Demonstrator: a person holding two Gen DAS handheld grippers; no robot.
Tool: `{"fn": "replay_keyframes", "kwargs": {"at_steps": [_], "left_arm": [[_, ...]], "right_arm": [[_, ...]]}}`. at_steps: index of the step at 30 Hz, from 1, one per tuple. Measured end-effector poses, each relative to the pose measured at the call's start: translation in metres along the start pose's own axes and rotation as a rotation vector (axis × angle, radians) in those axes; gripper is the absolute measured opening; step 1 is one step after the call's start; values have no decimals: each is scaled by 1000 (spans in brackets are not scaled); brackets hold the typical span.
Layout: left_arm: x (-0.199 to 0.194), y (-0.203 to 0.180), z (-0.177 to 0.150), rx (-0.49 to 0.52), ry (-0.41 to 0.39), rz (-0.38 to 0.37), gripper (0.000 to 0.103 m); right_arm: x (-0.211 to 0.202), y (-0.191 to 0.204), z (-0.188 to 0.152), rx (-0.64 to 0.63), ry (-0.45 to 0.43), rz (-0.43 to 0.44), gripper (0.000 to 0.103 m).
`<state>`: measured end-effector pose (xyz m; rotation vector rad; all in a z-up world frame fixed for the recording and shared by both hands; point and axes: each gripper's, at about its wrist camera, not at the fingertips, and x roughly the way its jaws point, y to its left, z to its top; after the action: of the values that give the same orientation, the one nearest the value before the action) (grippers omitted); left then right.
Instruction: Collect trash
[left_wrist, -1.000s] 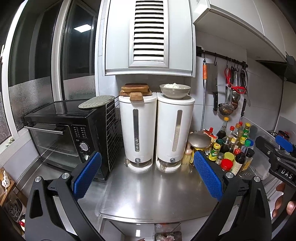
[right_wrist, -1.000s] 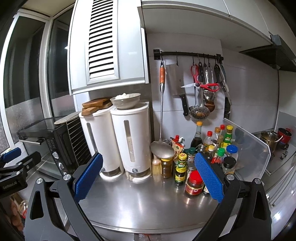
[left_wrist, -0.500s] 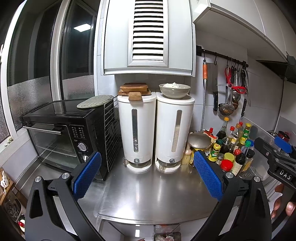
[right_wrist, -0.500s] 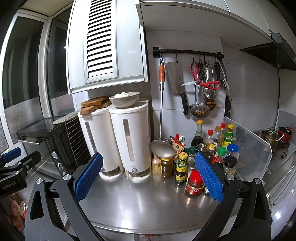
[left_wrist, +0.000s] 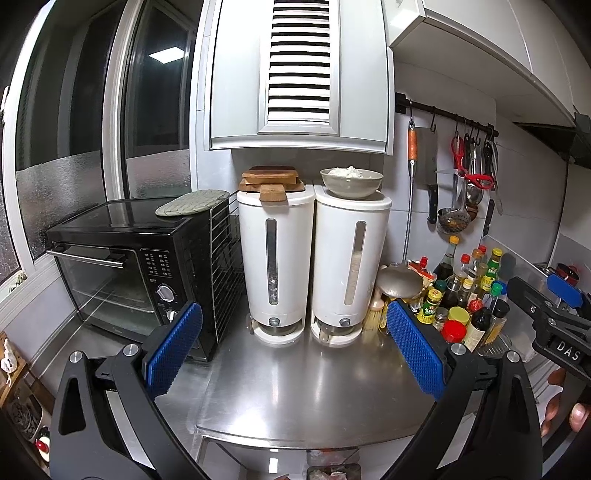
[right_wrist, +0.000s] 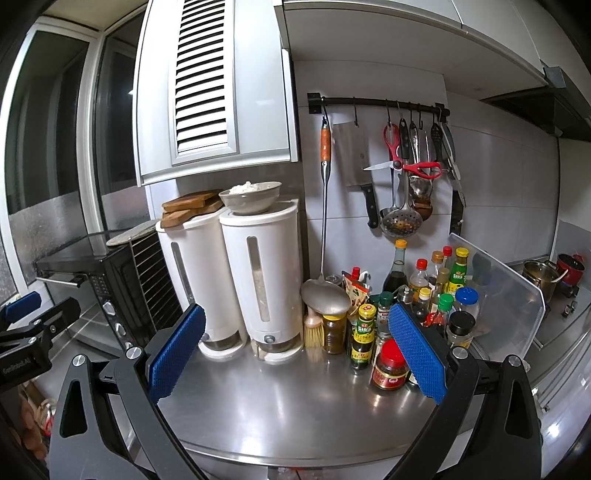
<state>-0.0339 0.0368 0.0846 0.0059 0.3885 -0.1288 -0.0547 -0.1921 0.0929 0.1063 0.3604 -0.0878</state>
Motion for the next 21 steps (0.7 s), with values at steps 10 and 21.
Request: {"fn": "replay_keyframes", "kwargs": {"at_steps": [10,21], "left_arm": [[3,0,-1,0,8,-2,95],[8,-5,-4,6,17,-9,95]], "right_arm": [[5,2,0,-11,9,5,100],[10,-1,-1,-4,16,1,100]]}}
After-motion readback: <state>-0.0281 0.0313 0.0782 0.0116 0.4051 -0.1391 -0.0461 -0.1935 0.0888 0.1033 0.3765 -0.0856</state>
